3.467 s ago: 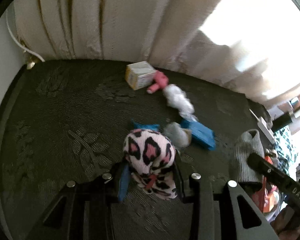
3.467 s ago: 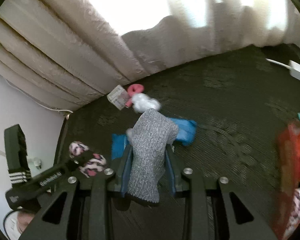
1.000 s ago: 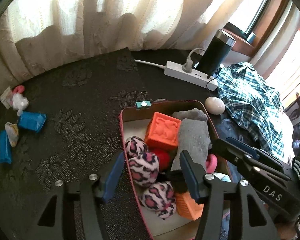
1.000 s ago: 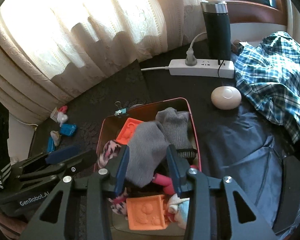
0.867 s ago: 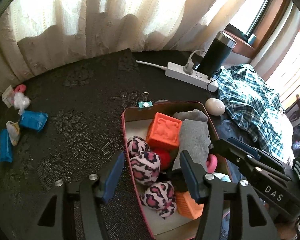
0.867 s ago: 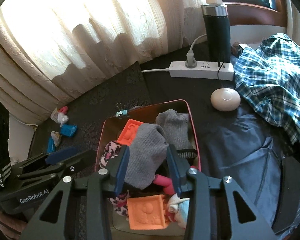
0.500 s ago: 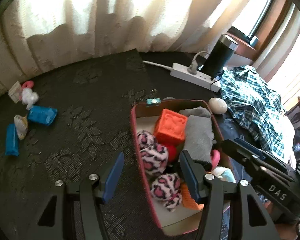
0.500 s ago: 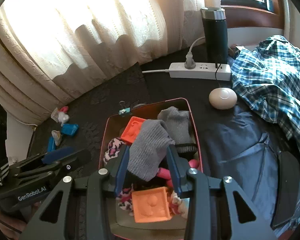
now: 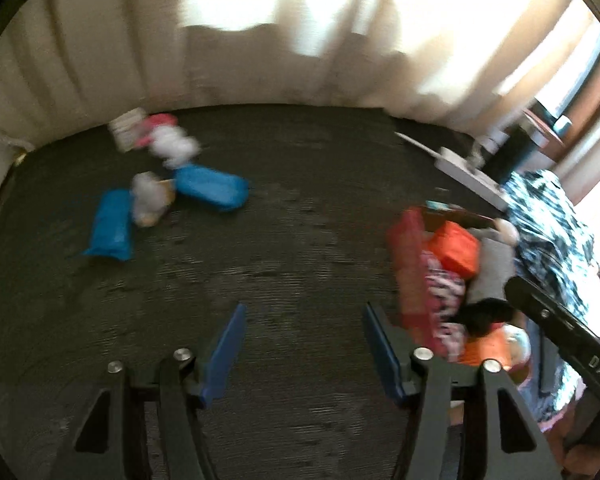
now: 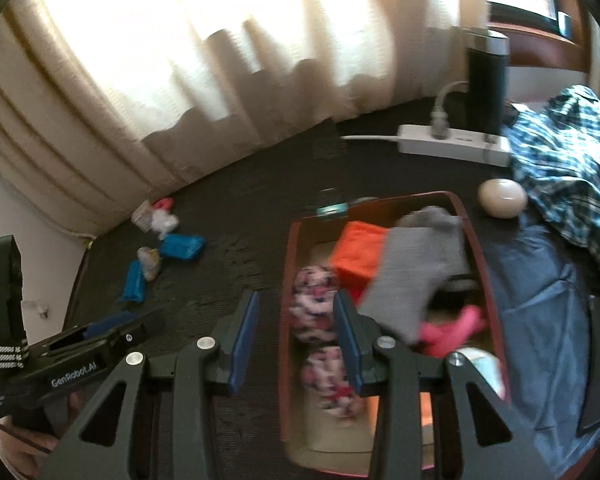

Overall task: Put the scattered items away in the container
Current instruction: 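Withdraw both grippers from the box toward the blue packets on the mat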

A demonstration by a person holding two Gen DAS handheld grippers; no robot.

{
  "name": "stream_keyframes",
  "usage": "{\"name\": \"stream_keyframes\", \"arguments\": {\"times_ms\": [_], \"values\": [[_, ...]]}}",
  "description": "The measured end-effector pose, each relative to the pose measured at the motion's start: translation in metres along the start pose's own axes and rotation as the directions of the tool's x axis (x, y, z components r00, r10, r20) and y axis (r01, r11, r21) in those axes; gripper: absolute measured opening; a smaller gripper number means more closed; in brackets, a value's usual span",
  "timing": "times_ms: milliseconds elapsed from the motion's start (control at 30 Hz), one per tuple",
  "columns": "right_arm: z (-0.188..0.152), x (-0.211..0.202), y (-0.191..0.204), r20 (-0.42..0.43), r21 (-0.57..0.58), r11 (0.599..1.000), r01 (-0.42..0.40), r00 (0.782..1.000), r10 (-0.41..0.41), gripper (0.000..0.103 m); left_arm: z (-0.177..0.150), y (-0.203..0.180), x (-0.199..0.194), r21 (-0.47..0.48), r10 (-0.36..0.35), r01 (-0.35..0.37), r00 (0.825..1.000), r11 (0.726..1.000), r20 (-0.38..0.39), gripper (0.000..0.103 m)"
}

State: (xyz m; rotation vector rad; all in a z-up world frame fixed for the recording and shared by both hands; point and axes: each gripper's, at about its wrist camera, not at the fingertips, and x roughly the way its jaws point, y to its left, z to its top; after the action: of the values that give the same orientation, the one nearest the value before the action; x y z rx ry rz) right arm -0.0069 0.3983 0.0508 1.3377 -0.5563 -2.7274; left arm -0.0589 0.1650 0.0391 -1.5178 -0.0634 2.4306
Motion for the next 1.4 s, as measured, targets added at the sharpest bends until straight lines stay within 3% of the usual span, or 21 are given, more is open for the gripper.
{"name": "stream_keyframes", "arguments": {"times_ms": [267, 533, 900, 1233, 1400], "values": [[-0.007, 0.034, 0.069, -0.06, -0.061, 0.997, -0.045, 0.997, 0.042, 0.042, -0.003, 0.109, -0.007, -0.147, 0.078, -0.081, 0.997, 0.986, -0.03, 0.064], [-0.016, 0.071, 0.128, -0.116, -0.105, 0.993, -0.048, 0.993, 0.036, 0.042, 0.009, 0.176, -0.001, -0.197, 0.07, -0.077, 0.997, 0.977, -0.043, 0.064], [-0.012, 0.11, 0.156, -0.186, -0.144, 0.99, 0.002, 0.982, -0.029, 0.042, 0.041, 0.208, 0.046, -0.184, 0.027, -0.036, 0.998, 0.982, -0.055, 0.064], [0.001, 0.157, 0.162, -0.253, -0.168, 0.986, 0.013, 0.966, -0.055, 0.042, 0.059, 0.227, 0.097, -0.204, 0.003, -0.028, 0.992, 0.979, -0.125, 0.064], [0.009, 0.184, 0.173, -0.277, -0.21, 0.978, -0.005, 0.959, -0.055, 0.042, 0.066, 0.219, 0.103, -0.134, 0.021, -0.036, 0.994, 0.99, -0.109, 0.065]]}}
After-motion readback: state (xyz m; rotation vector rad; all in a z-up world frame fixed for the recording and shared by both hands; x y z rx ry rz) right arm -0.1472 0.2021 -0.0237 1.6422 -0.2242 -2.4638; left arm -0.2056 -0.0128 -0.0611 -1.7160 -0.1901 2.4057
